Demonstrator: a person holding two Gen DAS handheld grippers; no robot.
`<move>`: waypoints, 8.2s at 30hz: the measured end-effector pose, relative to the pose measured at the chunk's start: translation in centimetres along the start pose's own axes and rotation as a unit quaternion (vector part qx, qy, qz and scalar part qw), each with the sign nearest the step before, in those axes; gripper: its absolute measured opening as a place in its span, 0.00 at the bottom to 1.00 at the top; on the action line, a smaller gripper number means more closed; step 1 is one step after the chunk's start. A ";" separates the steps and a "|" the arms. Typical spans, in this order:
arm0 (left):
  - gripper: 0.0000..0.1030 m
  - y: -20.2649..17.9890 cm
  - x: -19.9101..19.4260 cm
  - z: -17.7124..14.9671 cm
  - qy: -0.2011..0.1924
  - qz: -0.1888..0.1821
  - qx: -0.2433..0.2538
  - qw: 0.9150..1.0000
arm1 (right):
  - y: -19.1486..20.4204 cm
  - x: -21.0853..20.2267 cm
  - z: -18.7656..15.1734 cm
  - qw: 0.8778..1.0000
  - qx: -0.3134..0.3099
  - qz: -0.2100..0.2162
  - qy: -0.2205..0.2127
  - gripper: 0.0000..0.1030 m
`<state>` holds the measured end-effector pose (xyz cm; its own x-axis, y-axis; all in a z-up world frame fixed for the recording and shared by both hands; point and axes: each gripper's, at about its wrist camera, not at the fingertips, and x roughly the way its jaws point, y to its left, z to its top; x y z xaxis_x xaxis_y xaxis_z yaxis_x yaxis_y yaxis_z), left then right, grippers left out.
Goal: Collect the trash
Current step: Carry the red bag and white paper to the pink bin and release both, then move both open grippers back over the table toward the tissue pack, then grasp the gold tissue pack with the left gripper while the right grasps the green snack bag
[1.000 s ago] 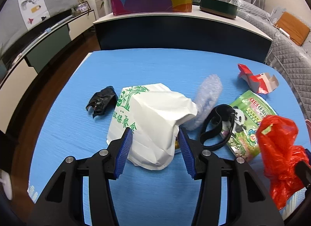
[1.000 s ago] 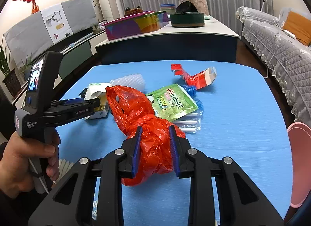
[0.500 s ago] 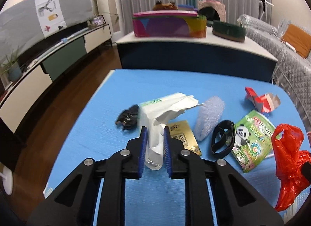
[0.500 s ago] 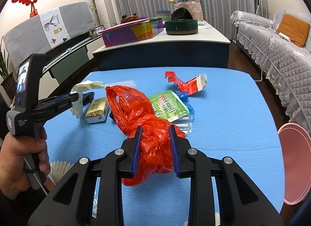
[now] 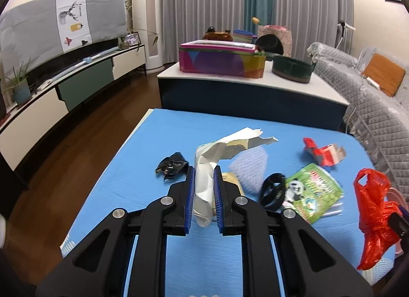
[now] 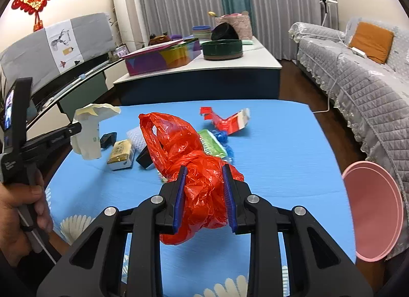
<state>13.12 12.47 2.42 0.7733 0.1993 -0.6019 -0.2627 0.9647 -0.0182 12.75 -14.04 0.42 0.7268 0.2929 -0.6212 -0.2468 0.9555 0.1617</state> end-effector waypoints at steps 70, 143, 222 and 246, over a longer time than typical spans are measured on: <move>0.14 -26.5 -4.4 -3.9 -0.006 -0.303 0.138 0.943 | -24.6 -11.3 -1.9 0.945 0.196 -0.245 -0.090 0.28; 0.29 -15.5 -7.3 1.7 -0.046 -0.260 0.136 0.955 | -17.0 -9.0 1.5 0.971 0.167 -0.121 -0.119 0.12; 0.50 -1.7 11.6 -3.6 0.148 -0.004 -0.018 0.989 | -0.1 10.6 1.2 0.986 0.102 0.129 0.020 0.02; 0.50 -4.0 4.7 -1.8 0.058 -0.052 0.012 0.997 | -0.7 1.3 2.9 0.993 0.050 0.092 -0.047 0.01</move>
<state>16.73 9.20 -1.77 0.7239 0.0790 -0.6854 -0.1708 0.9830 -0.0671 15.76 -14.26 1.77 0.7337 0.4604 -0.4997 -0.3194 0.8828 0.3444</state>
